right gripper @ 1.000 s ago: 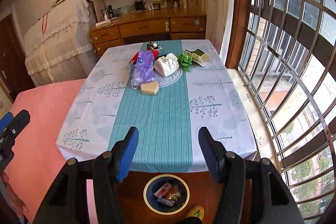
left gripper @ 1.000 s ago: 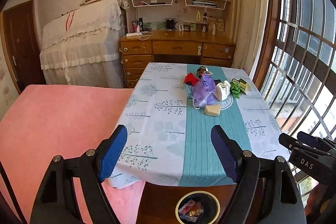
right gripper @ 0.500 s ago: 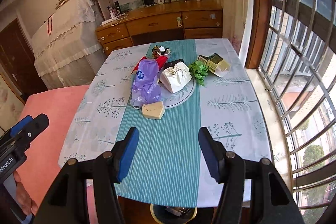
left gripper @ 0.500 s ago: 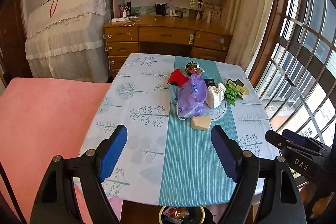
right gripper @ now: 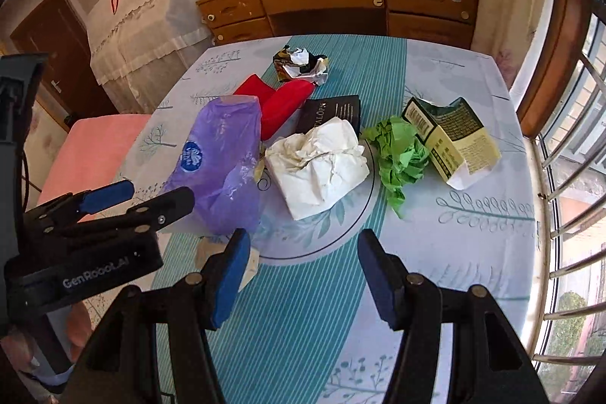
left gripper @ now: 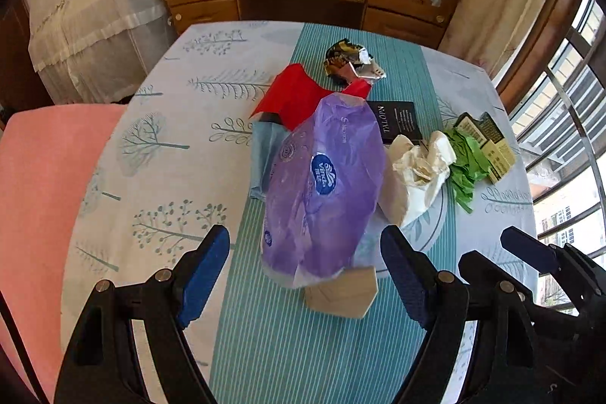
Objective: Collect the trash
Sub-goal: 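Grasp the purple bag with the left tool while the right tool grasps the white tissue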
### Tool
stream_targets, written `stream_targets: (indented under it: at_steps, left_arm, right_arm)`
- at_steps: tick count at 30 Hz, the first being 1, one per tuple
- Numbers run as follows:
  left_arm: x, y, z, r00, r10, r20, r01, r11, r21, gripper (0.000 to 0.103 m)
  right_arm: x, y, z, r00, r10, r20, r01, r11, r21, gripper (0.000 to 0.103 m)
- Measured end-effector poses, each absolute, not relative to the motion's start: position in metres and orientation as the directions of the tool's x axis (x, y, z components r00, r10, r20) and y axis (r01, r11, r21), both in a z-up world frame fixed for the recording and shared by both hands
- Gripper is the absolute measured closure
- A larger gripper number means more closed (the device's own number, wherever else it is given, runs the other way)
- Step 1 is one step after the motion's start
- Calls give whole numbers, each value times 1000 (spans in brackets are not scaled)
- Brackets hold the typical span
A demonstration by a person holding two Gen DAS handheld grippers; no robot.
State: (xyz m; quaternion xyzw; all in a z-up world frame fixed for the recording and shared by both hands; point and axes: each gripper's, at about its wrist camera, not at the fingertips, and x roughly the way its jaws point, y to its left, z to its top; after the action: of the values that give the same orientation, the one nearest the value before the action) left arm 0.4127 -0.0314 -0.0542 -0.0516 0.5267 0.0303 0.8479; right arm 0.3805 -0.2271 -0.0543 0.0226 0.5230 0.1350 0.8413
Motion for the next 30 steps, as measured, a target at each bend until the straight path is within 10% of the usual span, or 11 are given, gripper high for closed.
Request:
stream_targets:
  at_steps: [7, 11, 15, 30]
  left_arm:
    - [458, -26, -84, 382, -28, -924, -163, 982, -97, 30]
    - [467, -21, -97, 334, -63, -941, -168, 978, -125, 70]
    - [459, -13, -95, 351, -81, -933, -186, 970, -154, 84]
    - [399, 14, -58, 394, -59, -917, -277, 944, -180, 86]
  right_arm:
    - [426, -228, -72, 372, 300, -878, -229, 947, 227, 44]
    - [442, -226, -79, 337, 325, -884, -217, 940, 263, 43]
    - [451, -218, -84, 327, 306, -894, -225, 944, 241, 43]
    - [468, -204, -122, 295, 247, -923, -167, 965, 204, 40]
